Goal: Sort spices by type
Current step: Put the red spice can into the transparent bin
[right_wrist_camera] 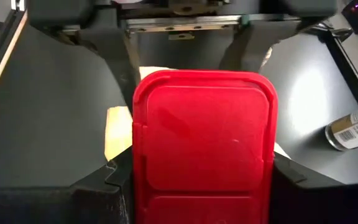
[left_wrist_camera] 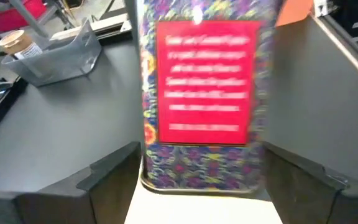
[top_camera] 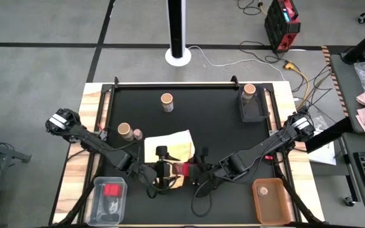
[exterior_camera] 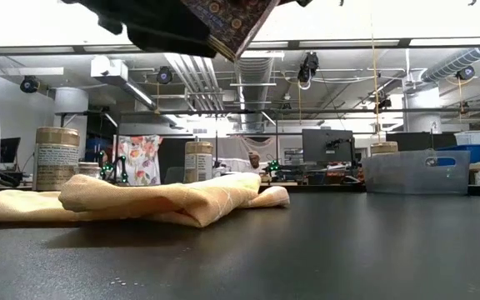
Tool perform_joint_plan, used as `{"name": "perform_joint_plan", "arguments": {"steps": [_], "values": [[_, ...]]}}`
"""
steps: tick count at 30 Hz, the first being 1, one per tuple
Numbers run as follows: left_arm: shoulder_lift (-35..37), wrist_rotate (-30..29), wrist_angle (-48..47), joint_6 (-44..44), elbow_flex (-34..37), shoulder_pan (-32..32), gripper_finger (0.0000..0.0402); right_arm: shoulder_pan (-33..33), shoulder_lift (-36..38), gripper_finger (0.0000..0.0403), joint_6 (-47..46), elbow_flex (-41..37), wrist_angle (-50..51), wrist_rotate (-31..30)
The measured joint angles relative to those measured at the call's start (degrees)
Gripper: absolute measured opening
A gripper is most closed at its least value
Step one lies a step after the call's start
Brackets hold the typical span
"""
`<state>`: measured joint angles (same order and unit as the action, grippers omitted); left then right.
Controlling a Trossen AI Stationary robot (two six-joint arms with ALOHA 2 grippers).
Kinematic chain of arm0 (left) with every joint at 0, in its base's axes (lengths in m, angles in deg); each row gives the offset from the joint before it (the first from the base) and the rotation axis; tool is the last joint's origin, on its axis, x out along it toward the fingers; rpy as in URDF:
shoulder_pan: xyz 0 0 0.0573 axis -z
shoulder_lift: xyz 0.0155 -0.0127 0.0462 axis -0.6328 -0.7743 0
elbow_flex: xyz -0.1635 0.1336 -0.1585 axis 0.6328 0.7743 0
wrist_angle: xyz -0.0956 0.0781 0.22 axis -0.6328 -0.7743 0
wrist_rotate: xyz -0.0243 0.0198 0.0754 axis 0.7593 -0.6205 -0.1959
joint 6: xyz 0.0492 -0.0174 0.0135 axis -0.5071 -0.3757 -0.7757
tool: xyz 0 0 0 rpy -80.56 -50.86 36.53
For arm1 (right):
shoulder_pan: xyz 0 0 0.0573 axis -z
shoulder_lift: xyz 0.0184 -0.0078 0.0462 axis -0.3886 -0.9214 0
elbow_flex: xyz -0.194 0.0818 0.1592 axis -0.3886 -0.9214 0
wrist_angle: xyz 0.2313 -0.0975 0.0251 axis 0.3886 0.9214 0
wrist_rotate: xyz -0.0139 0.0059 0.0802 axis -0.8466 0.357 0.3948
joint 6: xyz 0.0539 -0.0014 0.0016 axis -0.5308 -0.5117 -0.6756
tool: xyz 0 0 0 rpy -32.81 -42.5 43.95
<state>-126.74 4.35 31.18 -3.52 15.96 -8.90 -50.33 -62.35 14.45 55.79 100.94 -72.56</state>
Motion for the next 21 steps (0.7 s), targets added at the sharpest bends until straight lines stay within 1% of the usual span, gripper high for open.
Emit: {"name": "perform_joint_plan", "arguments": {"steps": [5, 12, 18, 21], "values": [[-0.2, 0.2, 0.4, -0.6, 0.0, -0.2, 0.0292, 0.0, -0.1, 0.0199, 0.0, 0.0, 0.2, 0.1], [-0.1, 2.0, 1.2, -0.6, 0.0, -0.2, 0.0286, 0.0, -0.1, 0.0199, -0.1, 0.0, 0.4, 0.2], [-0.1, 2.2, 3.8, -2.6, 0.0, -0.4, 0.0285, 0.0, -0.1, 0.0199, 0.0, -0.1, 0.7, 0.3], [-0.1, 2.3, 4.0, -2.8, 0.0, -0.7, 0.0275, 0.0, -0.1, 0.0199, 0.2, -0.1, 0.7, 0.3]]}}
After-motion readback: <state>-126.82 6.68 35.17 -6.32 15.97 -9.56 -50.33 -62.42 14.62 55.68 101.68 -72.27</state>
